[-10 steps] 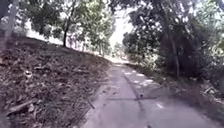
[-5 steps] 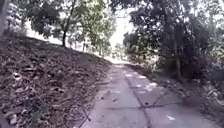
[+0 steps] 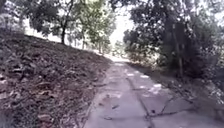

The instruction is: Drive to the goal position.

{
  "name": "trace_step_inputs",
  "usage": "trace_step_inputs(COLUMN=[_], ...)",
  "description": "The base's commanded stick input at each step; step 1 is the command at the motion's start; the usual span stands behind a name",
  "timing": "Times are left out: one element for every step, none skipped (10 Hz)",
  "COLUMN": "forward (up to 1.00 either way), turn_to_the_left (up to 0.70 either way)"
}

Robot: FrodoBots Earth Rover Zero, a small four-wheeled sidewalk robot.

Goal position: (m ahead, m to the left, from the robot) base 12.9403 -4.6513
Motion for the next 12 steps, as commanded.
trace_step_inputs(forward=[0.50, 0.50, 0.50, 0.50, 0.50, 0.50, 0.50, 0.50, 0.50, 0.50, 0.50, 0.50], turn_to_the_left=[-0.38, -0.34, -0.09, 0.00, 0.00, 0.00, 0.00, 0.00, 0.00, 0.00, 0.00, 0.00])
